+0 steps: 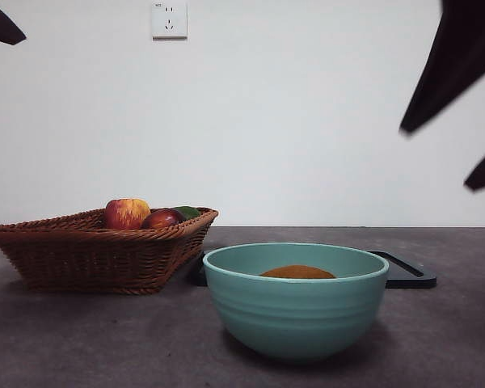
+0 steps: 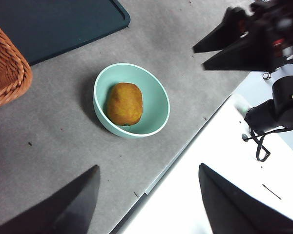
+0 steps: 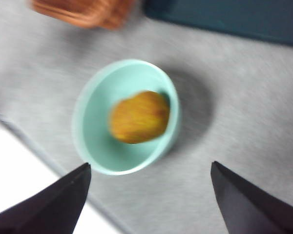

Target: Pick up the wifruite, put it on the bowl, pick up the plate, put it on desk

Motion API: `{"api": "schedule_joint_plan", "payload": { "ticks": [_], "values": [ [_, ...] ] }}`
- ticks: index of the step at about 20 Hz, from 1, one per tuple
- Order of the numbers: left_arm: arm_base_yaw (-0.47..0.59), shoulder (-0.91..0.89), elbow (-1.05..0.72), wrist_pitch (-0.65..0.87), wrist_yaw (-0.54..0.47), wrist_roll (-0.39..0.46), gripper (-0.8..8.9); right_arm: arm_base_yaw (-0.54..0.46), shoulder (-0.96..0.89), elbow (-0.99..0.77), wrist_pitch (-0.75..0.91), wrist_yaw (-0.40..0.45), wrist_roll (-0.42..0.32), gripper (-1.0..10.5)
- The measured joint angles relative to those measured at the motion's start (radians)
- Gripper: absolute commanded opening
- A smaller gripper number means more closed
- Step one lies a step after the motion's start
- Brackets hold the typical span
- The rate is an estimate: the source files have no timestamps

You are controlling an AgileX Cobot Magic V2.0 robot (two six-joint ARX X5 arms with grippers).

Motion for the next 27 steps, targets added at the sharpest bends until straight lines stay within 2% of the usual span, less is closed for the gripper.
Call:
{"api": "schedule_joint_plan", "payload": {
  "ticks": [2, 5, 9, 13, 18, 20, 27],
  "values": [
    [0.0, 0.0, 0.0, 0.0, 0.0, 0.0, 3.15, 0.04, 0.059, -0.005, 0.059, 0.053, 0.015, 3.7],
    [0.0, 0.0, 0.0, 0.0, 0.0, 0.0, 3.15, 0.096, 0.162, -0.005, 0.156, 0.107, 0.023, 2.6],
    [0.0, 0.0, 0.0, 0.0, 0.0, 0.0, 3.15, 0.152, 0.285, -0.005, 0.242, 0.211, 0.031, 2.1],
    [0.0, 0.0, 0.0, 0.0, 0.0, 0.0, 3.15, 0.177, 0.363, -0.005, 0.31, 0.259, 0.039, 1.7],
    [0.0, 0.0, 0.0, 0.0, 0.0, 0.0, 3.15, 0.184, 0.428, -0.005, 0.348, 0.264, 0.045, 1.1],
    [0.0, 0.0, 0.0, 0.0, 0.0, 0.0, 3.15, 0.184, 0.436, -0.005, 0.361, 0.265, 0.045, 0.7],
    [0.0, 0.0, 0.0, 0.0, 0.0, 0.001, 3.16, 0.184, 0.437, -0.005, 0.366, 0.262, 0.045, 0.1]
  ]
}}
